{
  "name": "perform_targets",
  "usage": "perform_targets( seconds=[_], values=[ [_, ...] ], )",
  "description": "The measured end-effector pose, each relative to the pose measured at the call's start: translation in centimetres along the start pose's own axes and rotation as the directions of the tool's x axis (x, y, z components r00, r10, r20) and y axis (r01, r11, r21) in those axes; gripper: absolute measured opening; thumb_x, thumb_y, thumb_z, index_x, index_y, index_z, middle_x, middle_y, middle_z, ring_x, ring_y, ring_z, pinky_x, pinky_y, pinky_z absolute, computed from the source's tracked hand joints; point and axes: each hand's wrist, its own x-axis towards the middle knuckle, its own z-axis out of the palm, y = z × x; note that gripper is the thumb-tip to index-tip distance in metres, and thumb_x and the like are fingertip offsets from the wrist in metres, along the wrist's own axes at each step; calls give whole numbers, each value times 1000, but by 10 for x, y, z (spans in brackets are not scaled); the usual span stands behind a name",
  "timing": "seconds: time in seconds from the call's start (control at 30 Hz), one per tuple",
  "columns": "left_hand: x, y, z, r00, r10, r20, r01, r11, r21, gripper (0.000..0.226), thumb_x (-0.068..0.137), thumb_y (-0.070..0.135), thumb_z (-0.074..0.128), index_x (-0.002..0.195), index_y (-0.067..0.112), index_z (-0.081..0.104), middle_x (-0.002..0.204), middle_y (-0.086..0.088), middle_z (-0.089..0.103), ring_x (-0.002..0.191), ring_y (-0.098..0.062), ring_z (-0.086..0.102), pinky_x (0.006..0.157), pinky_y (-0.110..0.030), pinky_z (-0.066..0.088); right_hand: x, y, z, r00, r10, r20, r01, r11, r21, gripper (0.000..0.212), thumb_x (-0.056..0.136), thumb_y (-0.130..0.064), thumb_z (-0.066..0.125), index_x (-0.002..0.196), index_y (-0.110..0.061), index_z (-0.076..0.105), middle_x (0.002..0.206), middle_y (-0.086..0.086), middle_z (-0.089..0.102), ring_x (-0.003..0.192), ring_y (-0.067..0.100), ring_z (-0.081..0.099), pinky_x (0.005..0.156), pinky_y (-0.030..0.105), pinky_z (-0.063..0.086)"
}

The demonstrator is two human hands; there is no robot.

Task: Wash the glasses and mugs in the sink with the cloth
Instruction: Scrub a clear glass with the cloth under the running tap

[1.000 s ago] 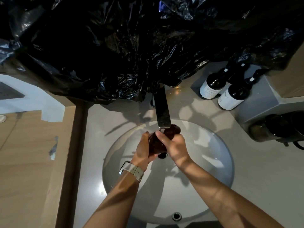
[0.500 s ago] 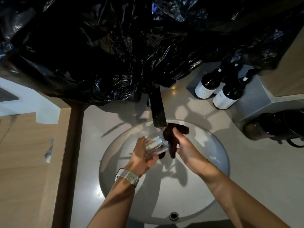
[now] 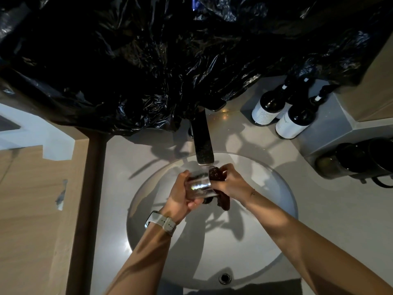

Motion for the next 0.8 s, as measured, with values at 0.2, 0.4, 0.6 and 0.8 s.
perform_targets(
  seconds=[0.2,0.4,0.6,0.8],
  values=[
    [9,12,3,997,-74,-29,75,997,17,47,101,39,23,98,4,54,55,-11,56,29,-16,36,37,-14,14,20,-14,6,994,-40,104,60,978,-198,10,81,-21,76,84,-15,69,77,-3,67,77,14,64,81,27,51],
    [3,19,-11,968,-252,17,250,967,54,37,100,36,29,93,5,49,68,-14,57,33,-17,39,30,-13,25,20,-20,9,962,-234,139,271,851,-450,37,78,-20,73,114,-15,65,101,2,71,95,18,66,87,28,51],
    [4,0,-11,998,61,-32,-62,998,-14,50,105,39,23,105,3,59,78,-18,61,36,-14,34,35,-17,19,28,-14,18,996,6,94,15,975,-221,14,86,-19,67,99,-14,70,89,3,70,83,20,66,75,24,50],
    [6,-5,-8,994,50,-95,-51,999,2,50,103,38,22,97,1,56,61,-11,53,36,-15,35,34,-18,21,27,-2,20,976,55,212,-39,996,-80,26,82,-9,71,108,-7,68,108,12,71,101,25,66,101,37,48]
  ],
)
